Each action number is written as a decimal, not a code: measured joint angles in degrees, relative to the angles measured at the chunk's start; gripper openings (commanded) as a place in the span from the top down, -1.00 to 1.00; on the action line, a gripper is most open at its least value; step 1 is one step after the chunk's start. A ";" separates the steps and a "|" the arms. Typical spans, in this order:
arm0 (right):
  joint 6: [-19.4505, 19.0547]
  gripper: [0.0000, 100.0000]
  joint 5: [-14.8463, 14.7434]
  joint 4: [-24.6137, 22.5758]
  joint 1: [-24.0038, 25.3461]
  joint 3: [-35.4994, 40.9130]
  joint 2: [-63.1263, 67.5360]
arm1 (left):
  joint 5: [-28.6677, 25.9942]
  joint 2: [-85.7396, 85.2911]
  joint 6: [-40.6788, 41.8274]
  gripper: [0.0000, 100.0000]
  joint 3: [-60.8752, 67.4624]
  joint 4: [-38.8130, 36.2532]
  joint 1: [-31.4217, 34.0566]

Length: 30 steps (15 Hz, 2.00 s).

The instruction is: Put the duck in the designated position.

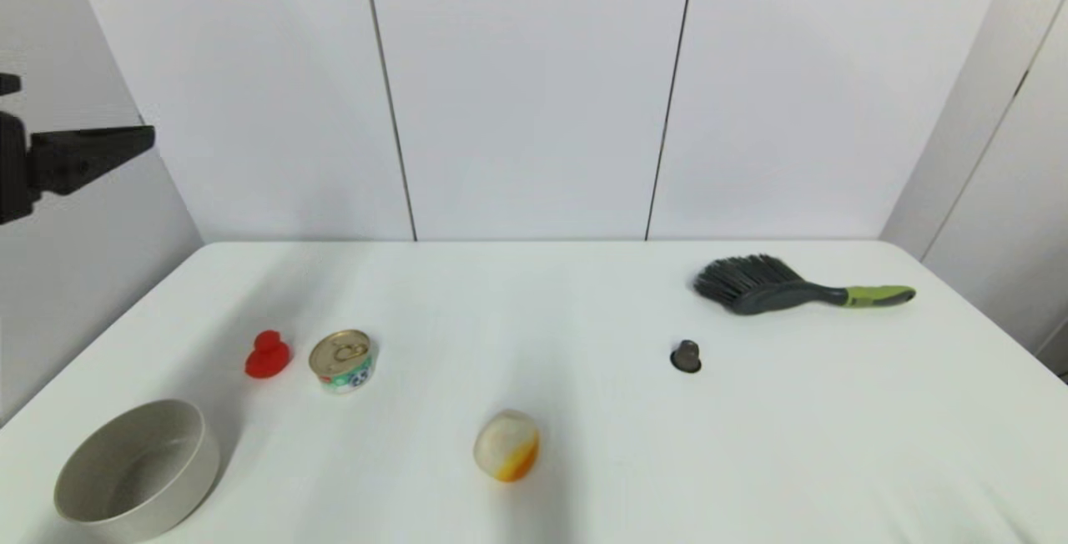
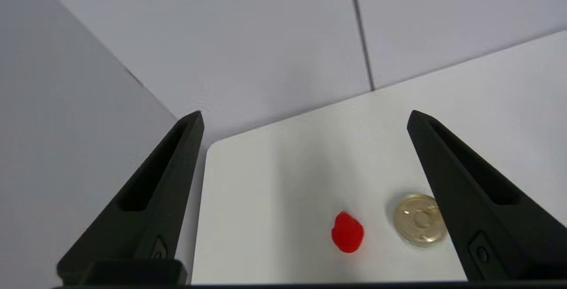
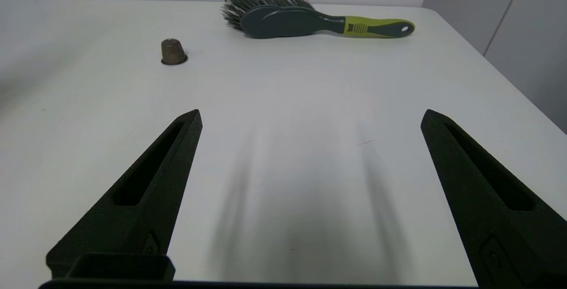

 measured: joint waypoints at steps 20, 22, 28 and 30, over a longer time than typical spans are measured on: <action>0.00 -1.00 0.00 0.00 0.00 0.00 0.00 | -10.76 -53.55 -10.07 -1.00 56.63 3.69 10.02; 0.00 -1.00 0.00 -0.02 0.00 0.00 0.00 | -8.75 -55.74 -10.34 -1.00 59.54 1.27 10.00; 0.02 -1.00 0.00 0.00 0.00 0.00 0.00 | -8.16 -62.16 -14.84 -1.00 62.57 -3.07 10.03; 0.02 -1.00 0.00 0.00 0.00 0.00 0.00 | -7.70 -63.21 -18.42 -1.00 63.62 -6.70 10.03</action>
